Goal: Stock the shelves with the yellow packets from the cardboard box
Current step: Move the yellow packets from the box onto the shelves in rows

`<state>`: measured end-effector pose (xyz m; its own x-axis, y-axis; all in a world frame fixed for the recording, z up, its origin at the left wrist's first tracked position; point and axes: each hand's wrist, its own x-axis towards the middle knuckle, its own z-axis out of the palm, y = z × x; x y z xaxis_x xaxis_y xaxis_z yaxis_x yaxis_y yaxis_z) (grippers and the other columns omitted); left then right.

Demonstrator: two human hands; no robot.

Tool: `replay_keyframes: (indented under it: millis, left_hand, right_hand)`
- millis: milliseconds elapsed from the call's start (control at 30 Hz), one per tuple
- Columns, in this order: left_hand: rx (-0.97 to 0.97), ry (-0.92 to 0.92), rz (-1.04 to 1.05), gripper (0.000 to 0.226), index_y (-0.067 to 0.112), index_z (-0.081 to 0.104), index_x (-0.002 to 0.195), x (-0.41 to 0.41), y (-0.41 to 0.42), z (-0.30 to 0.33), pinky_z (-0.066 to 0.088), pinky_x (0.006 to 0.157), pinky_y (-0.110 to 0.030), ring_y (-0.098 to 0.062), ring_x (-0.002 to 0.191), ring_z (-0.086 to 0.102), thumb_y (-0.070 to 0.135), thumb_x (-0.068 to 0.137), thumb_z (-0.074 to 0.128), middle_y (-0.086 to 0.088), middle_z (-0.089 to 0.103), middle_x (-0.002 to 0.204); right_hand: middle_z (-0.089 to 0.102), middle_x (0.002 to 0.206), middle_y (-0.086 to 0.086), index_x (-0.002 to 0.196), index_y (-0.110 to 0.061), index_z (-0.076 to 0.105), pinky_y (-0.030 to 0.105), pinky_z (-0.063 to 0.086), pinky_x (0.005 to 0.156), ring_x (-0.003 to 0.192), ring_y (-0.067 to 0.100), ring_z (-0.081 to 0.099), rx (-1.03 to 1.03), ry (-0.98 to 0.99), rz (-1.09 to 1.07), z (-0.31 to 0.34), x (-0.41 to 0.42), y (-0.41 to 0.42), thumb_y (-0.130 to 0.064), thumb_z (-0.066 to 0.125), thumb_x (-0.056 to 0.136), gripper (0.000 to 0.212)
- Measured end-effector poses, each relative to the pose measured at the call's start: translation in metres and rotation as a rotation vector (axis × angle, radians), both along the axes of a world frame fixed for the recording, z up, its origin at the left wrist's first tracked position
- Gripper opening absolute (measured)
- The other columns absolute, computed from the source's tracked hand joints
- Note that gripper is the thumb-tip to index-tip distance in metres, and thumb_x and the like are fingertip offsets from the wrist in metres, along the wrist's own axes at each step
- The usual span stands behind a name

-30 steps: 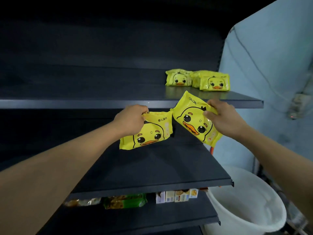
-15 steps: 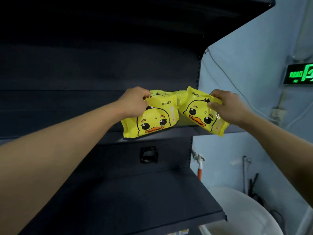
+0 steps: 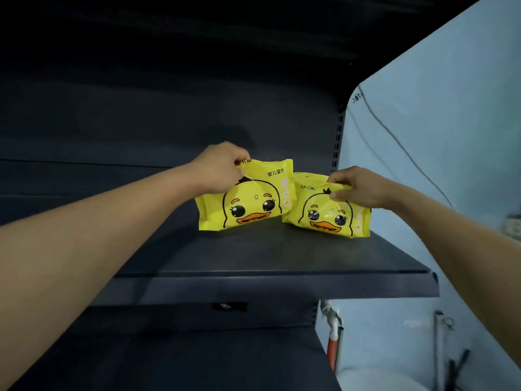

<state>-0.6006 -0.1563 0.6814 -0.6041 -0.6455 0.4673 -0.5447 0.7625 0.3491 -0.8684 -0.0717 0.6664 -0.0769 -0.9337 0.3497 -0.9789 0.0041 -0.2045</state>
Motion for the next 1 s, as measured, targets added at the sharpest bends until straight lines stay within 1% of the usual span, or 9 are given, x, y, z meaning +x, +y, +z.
replay_keyframes:
  millis: [100, 233, 333, 433, 567, 667, 800, 900, 1000]
  left_hand:
    - [0.015, -0.028, 0.016, 0.016, 0.017, 0.061, 0.090, -0.012, -0.005, -0.002, 0.040, 0.058, -0.023, -0.012, 0.072, 0.052, 0.006, 0.095, 0.049, 0.003, 0.056, 0.080]
    - [0.022, -0.051, -0.003, 0.016, 0.017, 0.061, 0.089, -0.026, -0.002, -0.002, 0.040, 0.060, -0.024, -0.013, 0.074, 0.053, 0.007, 0.095, 0.050, 0.003, 0.057, 0.080]
    - [0.032, -0.057, -0.041, 0.014, 0.014, 0.064, 0.091, -0.040, 0.004, 0.001, 0.042, 0.065, -0.027, -0.014, 0.076, 0.054, 0.008, 0.094, 0.051, 0.000, 0.061, 0.084]
    - [0.052, -0.063, -0.098, 0.016, 0.018, 0.064, 0.086, -0.060, 0.013, 0.004, 0.043, 0.070, -0.029, -0.013, 0.075, 0.054, 0.008, 0.093, 0.053, 0.000, 0.061, 0.082]
    - [0.064, -0.081, -0.184, 0.016, 0.010, 0.066, 0.094, -0.099, 0.024, 0.002, 0.043, 0.069, -0.028, -0.017, 0.077, 0.054, 0.005, 0.092, 0.051, -0.005, 0.062, 0.086]
    - [0.057, -0.112, -0.196, 0.023, 0.011, 0.065, 0.107, -0.130, 0.028, -0.007, 0.044, 0.077, -0.029, -0.021, 0.094, 0.057, 0.002, 0.092, 0.050, -0.007, 0.064, 0.104]
    - [-0.025, -0.134, -0.103, 0.037, 0.012, 0.056, 0.127, -0.158, 0.019, -0.023, 0.036, 0.082, -0.026, -0.026, 0.116, 0.050, 0.002, 0.092, 0.049, -0.009, 0.054, 0.131]
    - [-0.108, -0.077, -0.045, 0.032, 0.015, 0.058, 0.119, -0.165, 0.011, -0.031, 0.043, 0.085, -0.030, -0.024, 0.112, 0.052, 0.006, 0.089, 0.056, -0.005, 0.056, 0.124]
    - [-0.259, -0.079, 0.001, 0.025, 0.021, 0.058, 0.112, -0.161, 0.010, -0.031, 0.042, 0.080, -0.032, -0.021, 0.107, 0.051, 0.020, 0.088, 0.063, -0.002, 0.053, 0.115]
  right_hand:
    - [0.058, 0.091, 0.004, 0.097, -0.008, 0.061, 0.026, 0.038, 0.067, 0.086, 0.021, 0.053, 0.004, 0.042, 0.024, -0.008, -0.011, -0.019, -0.013, 0.059, 0.090, 0.009]
    - [0.055, 0.117, 0.005, 0.116, -0.010, 0.054, 0.033, 0.042, 0.093, 0.112, 0.021, 0.050, -0.093, 0.049, -0.031, -0.017, -0.018, -0.033, -0.016, 0.063, 0.088, 0.031]
    - [0.051, 0.123, 0.011, 0.123, -0.015, 0.048, 0.041, 0.042, 0.098, 0.117, 0.024, 0.049, -0.119, 0.017, -0.058, -0.018, -0.026, -0.028, -0.021, 0.068, 0.083, 0.045]
    - [0.049, 0.123, 0.013, 0.129, -0.016, 0.044, 0.039, 0.041, 0.099, 0.117, 0.027, 0.047, -0.199, -0.054, -0.108, -0.018, -0.040, -0.013, -0.021, 0.065, 0.087, 0.047]
    - [0.051, 0.123, 0.014, 0.130, -0.013, 0.044, 0.036, 0.042, 0.097, 0.115, 0.027, 0.051, -0.242, -0.066, -0.163, -0.015, -0.058, 0.009, -0.011, 0.054, 0.092, 0.039]
    - [0.052, 0.123, 0.013, 0.129, -0.014, 0.046, 0.034, 0.043, 0.093, 0.112, 0.026, 0.051, -0.249, -0.068, -0.215, -0.015, -0.068, 0.023, -0.006, 0.049, 0.093, 0.037]
    - [0.052, 0.123, 0.011, 0.129, -0.015, 0.046, 0.035, 0.043, 0.093, 0.111, 0.026, 0.052, -0.240, -0.071, -0.258, -0.016, -0.072, 0.036, -0.009, 0.048, 0.093, 0.037]
    - [0.051, 0.124, 0.012, 0.130, -0.014, 0.045, 0.030, 0.042, 0.087, 0.111, 0.025, 0.051, -0.239, -0.085, -0.248, -0.020, -0.072, 0.041, -0.011, 0.049, 0.093, 0.037]
    - [0.050, 0.126, 0.012, 0.131, -0.014, 0.045, 0.026, 0.039, 0.086, 0.113, 0.023, 0.051, -0.255, -0.090, -0.232, -0.021, -0.068, 0.042, -0.014, 0.050, 0.094, 0.037]
